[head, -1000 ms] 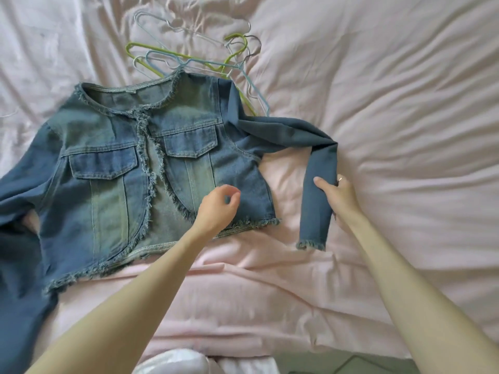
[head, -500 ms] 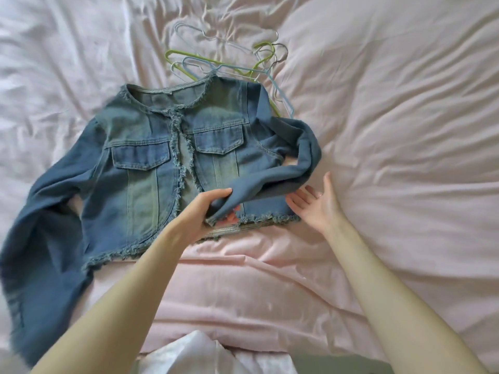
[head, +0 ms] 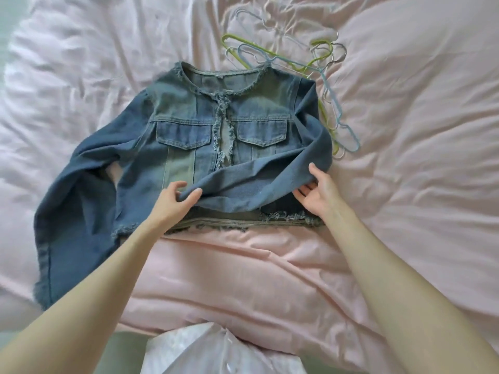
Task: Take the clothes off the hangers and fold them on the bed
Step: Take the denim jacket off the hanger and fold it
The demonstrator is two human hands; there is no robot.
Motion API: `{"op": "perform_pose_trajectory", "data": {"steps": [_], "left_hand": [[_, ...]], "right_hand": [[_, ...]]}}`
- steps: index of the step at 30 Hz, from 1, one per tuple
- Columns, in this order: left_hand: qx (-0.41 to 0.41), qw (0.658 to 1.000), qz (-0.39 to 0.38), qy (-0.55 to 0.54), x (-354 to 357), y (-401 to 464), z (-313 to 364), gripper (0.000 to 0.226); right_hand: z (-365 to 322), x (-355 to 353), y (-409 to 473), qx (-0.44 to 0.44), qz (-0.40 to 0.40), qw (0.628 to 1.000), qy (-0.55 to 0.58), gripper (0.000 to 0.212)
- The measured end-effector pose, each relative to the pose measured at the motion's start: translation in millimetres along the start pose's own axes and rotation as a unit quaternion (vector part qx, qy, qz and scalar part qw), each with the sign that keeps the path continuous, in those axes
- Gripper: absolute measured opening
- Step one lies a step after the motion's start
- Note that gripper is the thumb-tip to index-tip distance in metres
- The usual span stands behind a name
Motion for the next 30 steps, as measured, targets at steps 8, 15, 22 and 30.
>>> {"op": "perform_pose_trajectory", "data": {"steps": [8,15,22,30], "left_hand": [[0.089,0.984,0.095,0.122,-4.0,5.0,13.7,0.015],[-0.086,0.852,0.183,-0.484,-58.0,-6.0,13.7,0.011],[-0.288,0.856,0.286,-0.32,-55.7,-9.8,-52.2,0.037],[-0.233,0.9,0.307,-0.205,-57.5,-9.6,-54.3,0.04]], "right_hand": [[-8.8,5.2,4.6,-0.028,0.023,0.999,0.038,0.007],[-4.0,12.7,-18.3,-0.022,-0.021,0.99,0.137,0.013],[23.7,12.8,-5.5,0.034,-0.01,0.999,0.021,0.037],[5.3,18.5,20.9,0.016,-0.006,1.0,0.011,0.026]]}}
Point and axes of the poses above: each hand's wrist, its own y-axis towards the middle knuckle, its own x-axis out of the palm, z = x × y, the point moved 2 cm from there along y, towards the middle knuckle, and after that the axes turned 4 degrees about -x, right-handed, at the moved point
